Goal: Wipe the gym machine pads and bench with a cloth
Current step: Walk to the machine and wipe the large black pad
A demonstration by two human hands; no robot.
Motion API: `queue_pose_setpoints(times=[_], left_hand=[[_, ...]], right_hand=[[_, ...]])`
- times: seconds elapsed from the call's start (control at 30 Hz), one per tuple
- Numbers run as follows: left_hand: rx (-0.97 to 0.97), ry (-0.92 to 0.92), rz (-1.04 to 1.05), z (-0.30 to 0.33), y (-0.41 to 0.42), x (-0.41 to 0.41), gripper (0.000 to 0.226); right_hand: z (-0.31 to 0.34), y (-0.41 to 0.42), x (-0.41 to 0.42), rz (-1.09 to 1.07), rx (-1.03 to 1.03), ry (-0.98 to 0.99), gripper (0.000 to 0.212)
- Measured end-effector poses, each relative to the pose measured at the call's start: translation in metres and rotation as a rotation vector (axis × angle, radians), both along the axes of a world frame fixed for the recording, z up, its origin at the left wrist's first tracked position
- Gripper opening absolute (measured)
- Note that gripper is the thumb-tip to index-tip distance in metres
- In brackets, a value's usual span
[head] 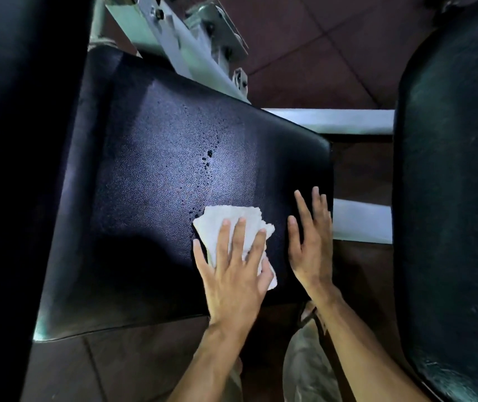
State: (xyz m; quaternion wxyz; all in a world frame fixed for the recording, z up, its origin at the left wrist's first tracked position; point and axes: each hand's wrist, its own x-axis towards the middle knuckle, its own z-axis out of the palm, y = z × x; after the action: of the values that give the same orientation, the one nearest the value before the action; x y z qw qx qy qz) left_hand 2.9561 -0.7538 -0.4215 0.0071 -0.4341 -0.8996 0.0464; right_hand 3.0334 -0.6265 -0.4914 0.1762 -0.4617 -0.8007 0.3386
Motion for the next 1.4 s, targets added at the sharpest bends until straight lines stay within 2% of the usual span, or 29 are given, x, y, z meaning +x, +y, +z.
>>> queue_pose_setpoints(times=[0.17, 0.23, 0.33, 0.4, 0.5, 0.57, 0.67, 0.8, 0.9, 0.93, 1.0, 1.1, 1.2, 1.27, 1.4], left_hand=[[-0.013, -0.055, -0.033, 0.025, -0.058, -0.042, 0.049], [0.052, -0.048, 0.078, 0.035, -0.049, -0.071, 0.049], [0.192, -0.051, 0.301, 0.038, 0.014, -0.114, 0.047], [0.229, -0.081, 0.213, 0.033, 0.076, -0.140, 0.044], [0.134, -0.086, -0.023, 0.017, 0.133, -0.138, 0.041], [0.107, -0.141, -0.121, 0.003, 0.123, -0.109, 0.045], [0.088, -0.173, -0.183, 0.009, 0.054, -0.070, 0.048], [0.125, -0.137, -0.006, 0.040, 0.001, -0.100, 0.047], [0.252, -0.067, 0.249, 0.051, 0.051, -0.154, 0.045], [0.287, -0.068, 0.271, 0.053, 0.081, -0.171, 0.044], [0.280, -0.099, 0.181, 0.046, 0.139, -0.192, 0.044], [0.095, -0.118, -0.088, 0.018, 0.176, -0.167, 0.046], [0.112, -0.180, -0.239, 0.001, 0.130, -0.106, 0.049], [0.108, -0.204, -0.264, 0.007, 0.077, -0.079, 0.050], [0.157, -0.169, -0.183, 0.034, -0.005, -0.105, 0.049]], right_hand=[[0.002, 0.000, 0.000, 0.009, -0.017, -0.022, 0.051], [0.004, -0.002, -0.002, -0.021, -0.010, -0.035, 0.050], [0.003, -0.005, -0.005, -0.056, 0.011, -0.051, 0.049], [0.002, -0.004, -0.005, -0.060, 0.019, -0.050, 0.049], [0.002, -0.003, -0.004, -0.048, 0.009, -0.054, 0.050], [0.003, -0.003, -0.003, -0.035, 0.003, -0.044, 0.050], [0.004, -0.002, -0.001, -0.031, 0.003, -0.035, 0.050], [0.005, -0.003, -0.002, -0.045, -0.001, -0.020, 0.050], [0.004, -0.004, -0.003, -0.049, 0.005, -0.032, 0.050], [0.003, -0.004, -0.002, -0.048, 0.009, -0.033, 0.050], [0.002, -0.004, -0.002, -0.049, 0.023, -0.031, 0.050], [0.002, -0.004, -0.004, -0.046, 0.018, -0.031, 0.050], [0.003, -0.004, -0.001, -0.025, 0.000, -0.024, 0.051], [0.003, -0.003, 0.000, -0.019, 0.011, -0.025, 0.051], [0.003, -0.004, -0.002, -0.026, 0.004, -0.013, 0.051]])
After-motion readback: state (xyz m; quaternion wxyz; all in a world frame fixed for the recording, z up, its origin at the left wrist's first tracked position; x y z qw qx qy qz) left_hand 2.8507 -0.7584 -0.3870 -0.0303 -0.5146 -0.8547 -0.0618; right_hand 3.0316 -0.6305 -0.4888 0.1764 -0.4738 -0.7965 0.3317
